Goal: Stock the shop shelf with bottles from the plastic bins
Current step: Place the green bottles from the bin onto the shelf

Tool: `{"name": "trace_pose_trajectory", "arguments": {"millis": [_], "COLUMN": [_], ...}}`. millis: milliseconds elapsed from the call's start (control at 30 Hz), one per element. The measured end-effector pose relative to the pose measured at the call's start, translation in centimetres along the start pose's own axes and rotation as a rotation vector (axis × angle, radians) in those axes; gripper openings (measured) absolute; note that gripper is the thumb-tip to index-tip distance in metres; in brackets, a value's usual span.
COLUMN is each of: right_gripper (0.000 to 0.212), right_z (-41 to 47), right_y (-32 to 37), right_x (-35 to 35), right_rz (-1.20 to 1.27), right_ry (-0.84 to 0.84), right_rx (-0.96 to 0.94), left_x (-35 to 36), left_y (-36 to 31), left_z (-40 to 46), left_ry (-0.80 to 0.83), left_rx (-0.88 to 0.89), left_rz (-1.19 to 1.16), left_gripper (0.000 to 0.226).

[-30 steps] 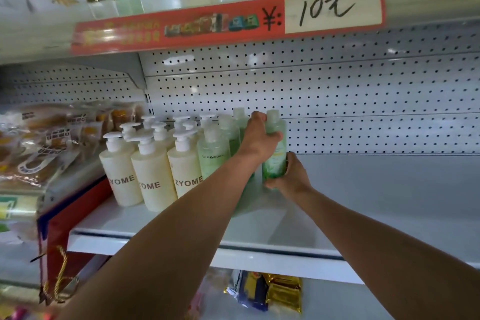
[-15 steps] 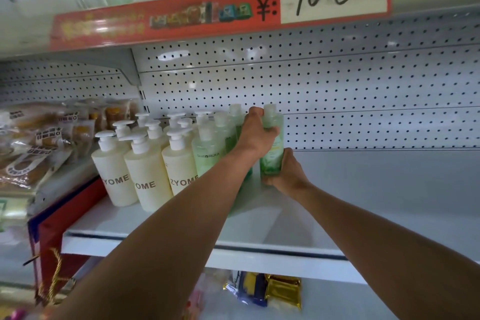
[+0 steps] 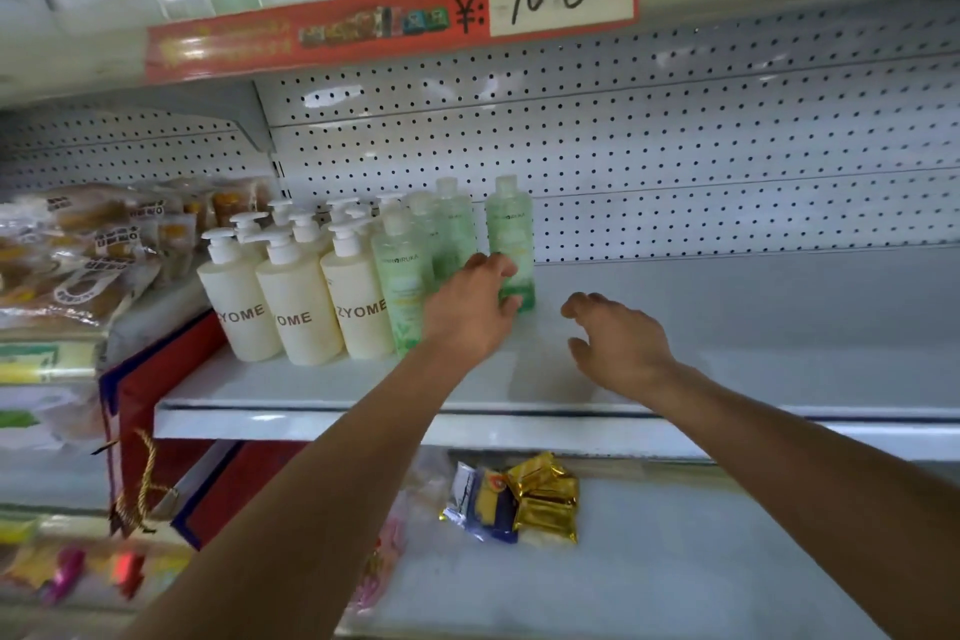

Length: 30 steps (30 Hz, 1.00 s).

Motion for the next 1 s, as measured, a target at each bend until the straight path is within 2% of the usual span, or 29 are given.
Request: {"name": "trace_pose_trajectory", "arguments": {"millis": [267, 500, 600, 667, 900, 1000], "right_gripper": [0.031, 0.025, 0.021, 0.019, 0.030, 0.033], "right_z": [-9.0, -14.7, -16.3, -17.0, -18.3, -18.5], "right_y": [-1.6, -1.9, -1.3, -1.0, -0.8, -0.5], "right_x": [0.3, 3.9, 7.4, 10.5, 23.1, 29.7], "right_rz": [-0.064, -0.100, -0.095, -0.094, 0.049, 0.076], "right_ry": [-0.085, -0.153, -0.091, 0.006, 0.378, 0.540], "right_rx": [-0.086, -0.225, -0.302, -0.335, -0.222, -0.136], "left_x": [5.2, 12.1, 15.7, 18.6, 27.7, 32.0], "left_y": [0.1, 0.9, 2.1, 3.4, 9.5, 12.1], "left_z": [-9.7, -16.5, -18.8, -20.4, -24.4, -25.7], "left_ry": [0.047, 0.100, 0.145, 0.210, 0.478, 0.542], "left_rx": [-0.089, -0.190, -0.223, -0.274, -0.461, -0.500], "left_rz": [-0.069, -0.114, -0.153, -0.203, -0.316, -0.332], "left_gripper": [0.025, 0.022, 0.016, 0.016, 0.023, 0.023]}}
Point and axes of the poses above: each hand's wrist, its own z-axis towards the middle knuckle, its own x-axis out of the palm, y = z × x, the point moved 7 cm from there along z, towards the middle knuckle, and after that the axes turned 12 degrees about y, right-handed, at the moved point
